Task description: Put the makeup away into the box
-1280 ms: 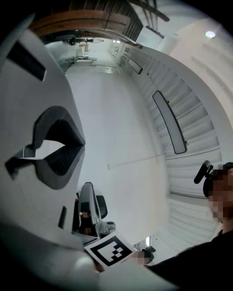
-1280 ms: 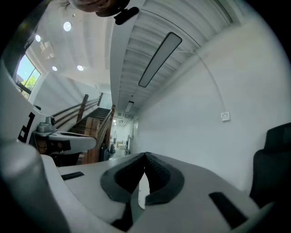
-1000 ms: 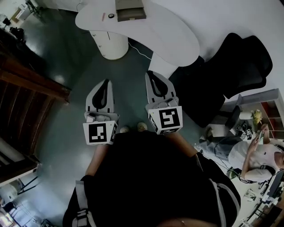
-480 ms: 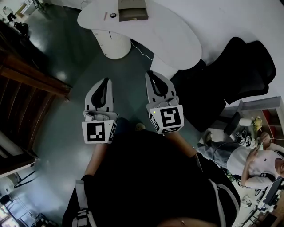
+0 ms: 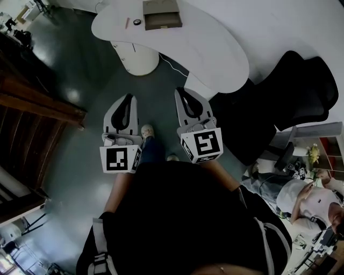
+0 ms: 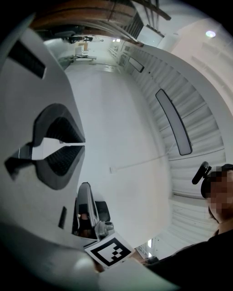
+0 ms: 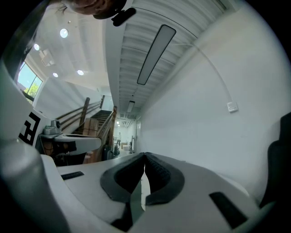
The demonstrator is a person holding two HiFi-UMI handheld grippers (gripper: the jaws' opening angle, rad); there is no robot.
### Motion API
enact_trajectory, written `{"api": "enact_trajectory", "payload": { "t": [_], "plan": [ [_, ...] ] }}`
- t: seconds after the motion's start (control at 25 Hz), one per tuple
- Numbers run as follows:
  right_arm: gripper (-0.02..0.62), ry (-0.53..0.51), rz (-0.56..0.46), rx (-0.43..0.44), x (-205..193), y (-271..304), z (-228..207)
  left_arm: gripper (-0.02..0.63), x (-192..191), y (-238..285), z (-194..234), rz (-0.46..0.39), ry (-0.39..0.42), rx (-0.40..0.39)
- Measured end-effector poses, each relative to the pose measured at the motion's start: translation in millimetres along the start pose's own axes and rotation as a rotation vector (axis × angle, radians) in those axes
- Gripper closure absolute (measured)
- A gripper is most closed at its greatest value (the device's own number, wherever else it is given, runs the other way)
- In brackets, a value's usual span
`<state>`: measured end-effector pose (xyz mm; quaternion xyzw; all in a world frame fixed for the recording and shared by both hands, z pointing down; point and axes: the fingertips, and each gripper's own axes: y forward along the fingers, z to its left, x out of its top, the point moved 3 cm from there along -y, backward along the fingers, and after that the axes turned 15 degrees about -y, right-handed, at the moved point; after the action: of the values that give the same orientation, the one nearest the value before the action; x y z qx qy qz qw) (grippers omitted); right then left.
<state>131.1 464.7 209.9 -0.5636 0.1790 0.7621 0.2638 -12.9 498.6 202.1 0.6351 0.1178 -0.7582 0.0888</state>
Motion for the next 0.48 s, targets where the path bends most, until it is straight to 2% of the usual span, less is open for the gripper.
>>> {"api": "enact_trajectory", "payload": {
  "t": [0.16, 0.28, 0.48],
  "plan": [
    [0.572, -0.006, 0.021, -0.003, -5.9, 44.7, -5.3, 0.583, -3.2, 33.4, 33.4, 0.016, -0.012, -0.016],
    [0.572, -0.003, 0.037, -0.004, -12.2, 80.2, -9.1, 0.538, -7.7, 61.7, 58.6, 0.035, -0.023, -0.035],
    [0.572, -0.005, 0.066, -0.008, -19.8, 132.6, -13.5, 0.532, -16.2, 100.9, 99.5, 0.085, -0.049, -0.043]
  ]
}}
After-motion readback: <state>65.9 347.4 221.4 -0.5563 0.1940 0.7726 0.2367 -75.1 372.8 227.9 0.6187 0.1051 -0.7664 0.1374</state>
